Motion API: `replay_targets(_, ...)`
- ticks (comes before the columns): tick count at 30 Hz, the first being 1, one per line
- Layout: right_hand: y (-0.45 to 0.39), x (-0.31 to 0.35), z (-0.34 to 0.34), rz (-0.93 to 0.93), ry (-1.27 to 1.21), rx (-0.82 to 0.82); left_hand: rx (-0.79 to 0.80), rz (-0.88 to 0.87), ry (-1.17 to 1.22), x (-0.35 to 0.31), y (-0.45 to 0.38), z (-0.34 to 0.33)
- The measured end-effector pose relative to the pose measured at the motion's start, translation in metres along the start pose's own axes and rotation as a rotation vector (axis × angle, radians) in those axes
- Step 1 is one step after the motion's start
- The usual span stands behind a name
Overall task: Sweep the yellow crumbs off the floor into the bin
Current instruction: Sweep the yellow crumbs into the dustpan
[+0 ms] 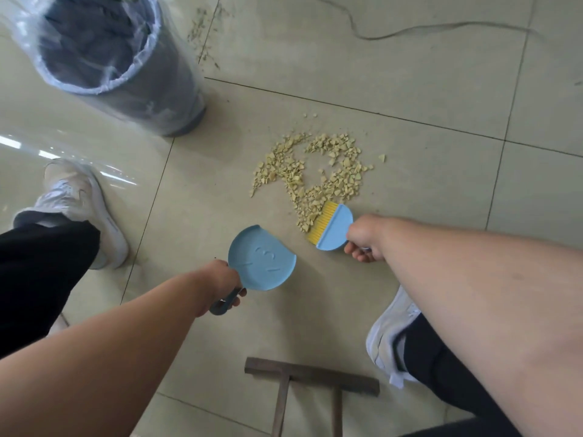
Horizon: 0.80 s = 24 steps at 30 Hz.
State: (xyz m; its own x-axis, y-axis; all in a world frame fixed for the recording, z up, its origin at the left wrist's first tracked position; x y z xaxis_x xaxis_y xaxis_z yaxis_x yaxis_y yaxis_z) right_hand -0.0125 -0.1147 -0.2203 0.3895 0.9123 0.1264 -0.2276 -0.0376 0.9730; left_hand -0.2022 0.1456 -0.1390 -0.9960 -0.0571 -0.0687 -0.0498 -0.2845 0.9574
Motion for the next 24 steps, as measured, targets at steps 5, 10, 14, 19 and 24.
replay_targets(5, 0.006, 0.019, 0.017, 0.065, -0.075, 0.061, -0.011, -0.015, 0.026, -0.003, 0.000, 0.012)
replay_targets(10, 0.028, -0.002, 0.104, -0.009, 0.047, -0.075, -0.021, -0.043, 0.054, -0.010, -0.004, 0.019)
replay_targets(14, 0.046, -0.034, 0.166, -0.118, 0.174, -0.253, -0.011, -0.043, 0.074, -0.015, -0.012, 0.016)
replay_targets(19, 0.040, -0.045, 0.174, -0.154, 0.217, -0.288, 0.027, -0.043, 0.097, -0.023, -0.025, 0.003)
replay_targets(24, 0.015, -0.010, 0.142, -0.024, 0.117, -0.263, 0.066, -0.056, 0.107, -0.028, -0.031, -0.003)
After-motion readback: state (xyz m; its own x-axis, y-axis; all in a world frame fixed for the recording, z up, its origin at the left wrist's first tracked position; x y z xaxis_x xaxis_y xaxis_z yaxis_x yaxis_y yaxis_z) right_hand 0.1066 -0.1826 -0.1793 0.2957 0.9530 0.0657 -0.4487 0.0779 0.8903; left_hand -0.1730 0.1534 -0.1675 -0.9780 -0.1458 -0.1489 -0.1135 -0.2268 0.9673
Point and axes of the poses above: each hand's wrist, its own y-axis away from the middle knuckle, its own z-axis out of the back of the hand, x = y × z, the point moved 7 cm from there along -y, towards the middle knuckle, and after that the axes turned 10 degrees about y, right-handed, at the moved point
